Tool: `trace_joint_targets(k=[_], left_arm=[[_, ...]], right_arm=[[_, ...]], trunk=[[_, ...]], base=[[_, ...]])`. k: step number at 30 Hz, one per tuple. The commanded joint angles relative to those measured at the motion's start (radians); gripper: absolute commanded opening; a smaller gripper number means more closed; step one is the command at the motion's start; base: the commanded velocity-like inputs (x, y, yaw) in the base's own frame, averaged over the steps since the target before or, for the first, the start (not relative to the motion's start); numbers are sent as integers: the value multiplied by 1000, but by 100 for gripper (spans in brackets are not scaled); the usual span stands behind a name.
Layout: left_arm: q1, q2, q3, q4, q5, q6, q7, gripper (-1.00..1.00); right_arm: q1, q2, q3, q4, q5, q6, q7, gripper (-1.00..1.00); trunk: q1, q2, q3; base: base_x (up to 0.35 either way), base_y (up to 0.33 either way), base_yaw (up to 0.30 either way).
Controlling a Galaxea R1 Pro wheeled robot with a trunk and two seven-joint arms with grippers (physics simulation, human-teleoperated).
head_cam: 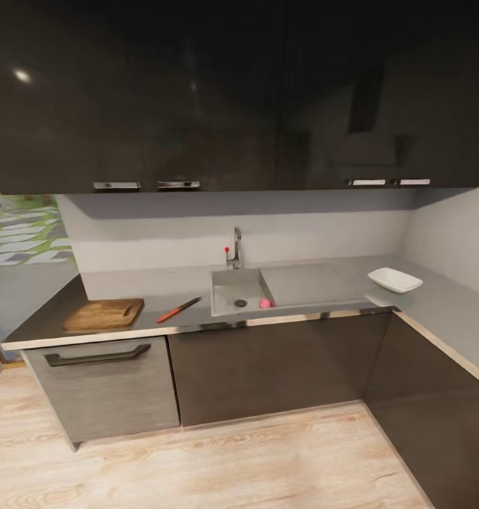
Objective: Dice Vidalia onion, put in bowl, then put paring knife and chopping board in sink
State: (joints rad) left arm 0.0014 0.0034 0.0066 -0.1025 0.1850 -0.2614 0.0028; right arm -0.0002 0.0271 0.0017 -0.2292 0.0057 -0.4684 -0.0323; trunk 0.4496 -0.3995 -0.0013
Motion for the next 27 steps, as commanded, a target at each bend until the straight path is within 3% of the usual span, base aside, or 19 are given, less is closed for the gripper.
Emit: trace_joint_targets(k=[1, 7, 11, 14, 16, 20, 22, 25, 27], left_arm=[[0, 0, 0, 0, 4, -2, 0, 100], [0, 1, 0, 0, 1, -2, 0, 100], [0, 0, 0, 0, 1, -2, 0, 100], [0, 0, -1, 1, 1, -2, -1, 100], [0, 0, -2, 1, 1, -2, -1, 100], [0, 0, -3, 2, 1, -2, -1, 100], [0, 0, -3, 2, 1, -2, -1, 100], [0, 0, -3, 3, 1, -2, -1, 100], [0, 0, -3, 3, 1, -2, -1, 100]], right_arm=[[0, 0, 0, -1, 1, -3, -3, 100], [0, -2, -4, -93, 2, 6, -9, 100], [0, -4, -5, -257, 3, 113, -13, 100], [-1, -6, -5, -427, 3, 300, -29, 100], [0, -7, -5, -637, 3, 503, -64, 100], [-19, -13, -6, -943, 4, 772, -134, 100], [-34, -14, -6, -996, 4, 823, -147, 100], [-138, -20, -6, -1071, 4, 949, -167, 100], [-185, -24, -6, -1080, 4, 990, -172, 100]], trunk=[[0, 0, 0], [0, 0, 0], [0, 0, 0], [0, 0, 0], [0, 0, 0], [0, 0, 0], [0, 0, 0], [0, 0, 0], [0, 0, 0]], base=[[36, 0, 0], [11, 0, 0], [2, 0, 0], [0, 0, 0], [0, 0, 0], [0, 0, 0], [0, 0, 0], [0, 0, 0], [0, 0, 0]])
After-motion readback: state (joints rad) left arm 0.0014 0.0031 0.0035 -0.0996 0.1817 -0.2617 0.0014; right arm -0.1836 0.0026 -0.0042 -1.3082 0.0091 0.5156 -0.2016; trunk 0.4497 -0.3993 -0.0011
